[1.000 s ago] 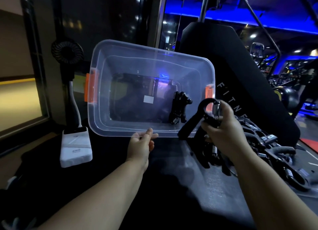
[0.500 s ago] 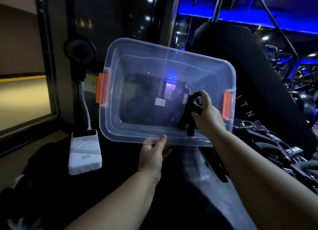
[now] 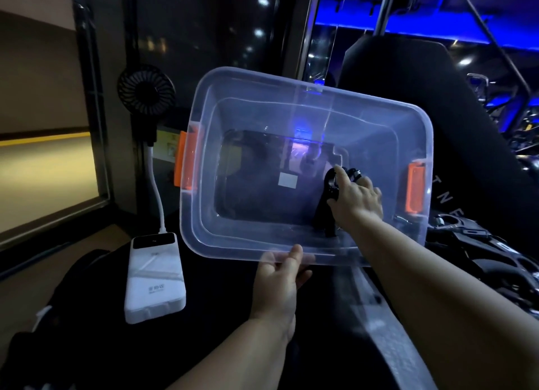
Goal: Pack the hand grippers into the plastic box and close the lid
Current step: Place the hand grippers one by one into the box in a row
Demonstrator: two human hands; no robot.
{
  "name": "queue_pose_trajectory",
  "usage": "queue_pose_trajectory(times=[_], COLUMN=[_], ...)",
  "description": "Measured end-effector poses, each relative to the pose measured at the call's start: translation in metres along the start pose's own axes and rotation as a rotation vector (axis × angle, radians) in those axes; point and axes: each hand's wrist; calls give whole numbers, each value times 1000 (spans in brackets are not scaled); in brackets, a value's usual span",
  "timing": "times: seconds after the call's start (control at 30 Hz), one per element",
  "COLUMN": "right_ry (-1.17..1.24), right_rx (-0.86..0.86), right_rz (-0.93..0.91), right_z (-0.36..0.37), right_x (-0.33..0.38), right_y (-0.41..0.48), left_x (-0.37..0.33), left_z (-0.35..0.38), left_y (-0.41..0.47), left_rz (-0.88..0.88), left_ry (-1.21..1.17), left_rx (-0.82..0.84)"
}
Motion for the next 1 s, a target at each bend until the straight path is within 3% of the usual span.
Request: queue_pose_trajectory(times=[0.17,0.43,0.67,0.87,1.0], right_ry=[-85,-286,-318,-184,-227], right_rx=[9,-29,-89,-37,3], right_rz=[7,-133,-126,-137,-137], right_z=[7,1,9,9,13], right_x=[-5,-11,-10,-16,-15], right_y=[11,24,25,27,23], left_x=[0,-1,-1,-1,-2], left_z=[-1,-1,-1,-1,0], left_y=[-1,-2,-2,-3,-4], left_rz=[4,4,16,16,15], left_ry=[7,29,33,48,43], left_rx=[15,28,29,38,43])
Point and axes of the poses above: each hand's wrist, its own y-axis towards the middle knuckle, its own z-axis out of the palm, x = y × z, and after that the axes turned 7 degrees about -x, right-handed
